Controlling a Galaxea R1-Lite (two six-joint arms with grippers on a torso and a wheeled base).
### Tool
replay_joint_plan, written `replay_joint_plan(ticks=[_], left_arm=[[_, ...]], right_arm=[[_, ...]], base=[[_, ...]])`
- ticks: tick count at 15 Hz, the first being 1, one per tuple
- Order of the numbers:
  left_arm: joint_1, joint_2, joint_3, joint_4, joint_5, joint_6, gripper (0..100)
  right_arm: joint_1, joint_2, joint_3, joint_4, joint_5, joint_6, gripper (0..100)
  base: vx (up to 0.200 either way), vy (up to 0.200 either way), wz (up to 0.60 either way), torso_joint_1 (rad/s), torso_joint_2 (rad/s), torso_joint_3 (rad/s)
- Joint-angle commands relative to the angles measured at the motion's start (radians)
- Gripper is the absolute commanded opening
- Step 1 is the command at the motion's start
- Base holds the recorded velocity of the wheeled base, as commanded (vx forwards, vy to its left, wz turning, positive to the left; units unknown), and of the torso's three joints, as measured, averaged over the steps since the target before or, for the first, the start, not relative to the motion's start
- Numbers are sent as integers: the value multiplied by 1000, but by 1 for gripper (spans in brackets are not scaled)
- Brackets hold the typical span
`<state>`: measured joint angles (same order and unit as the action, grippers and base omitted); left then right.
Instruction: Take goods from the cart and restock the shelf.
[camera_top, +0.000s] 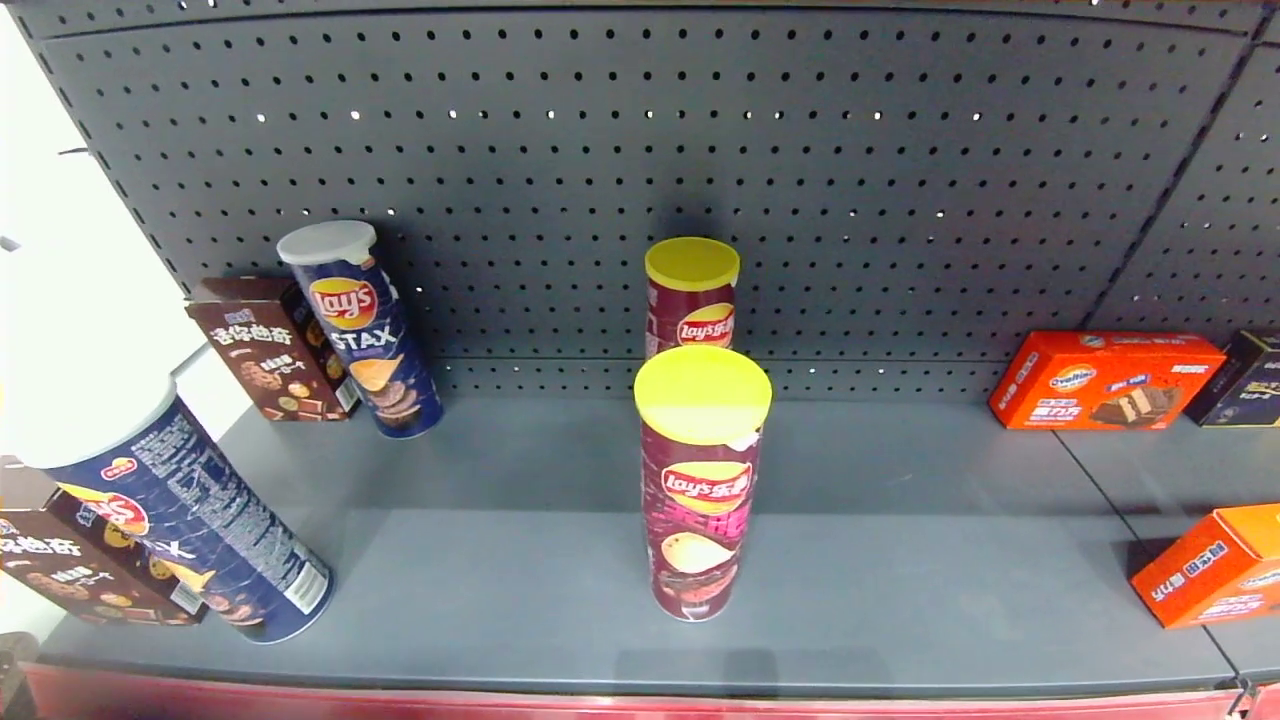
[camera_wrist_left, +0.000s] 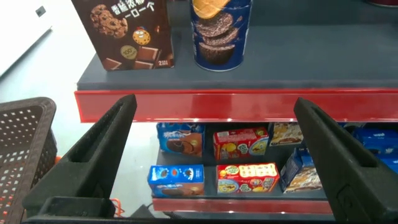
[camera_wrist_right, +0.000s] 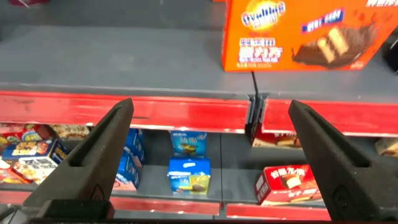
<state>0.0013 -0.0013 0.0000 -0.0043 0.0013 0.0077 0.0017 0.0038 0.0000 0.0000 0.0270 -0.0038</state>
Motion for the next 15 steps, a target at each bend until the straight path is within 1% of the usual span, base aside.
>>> replay_joint_plan(ticks=[1,11,12,15], left_arm=[[0,1,0,0,0,0,100],[0,1,0,0,0,-2,100],[0,1,0,0,0,0,100],[0,1,0,0,2,-2,100]], right_arm=[[0,2,0,0,1,-1,100],[0,2,0,0,1,1,100],[0,2,0,0,1,1,100],[0,2,0,0,1,1,100]], base=[[0,0,0,0,0,0],[0,0,0,0,0,0],[0,200,0,7,7,2],[0,0,0,0,0,0]])
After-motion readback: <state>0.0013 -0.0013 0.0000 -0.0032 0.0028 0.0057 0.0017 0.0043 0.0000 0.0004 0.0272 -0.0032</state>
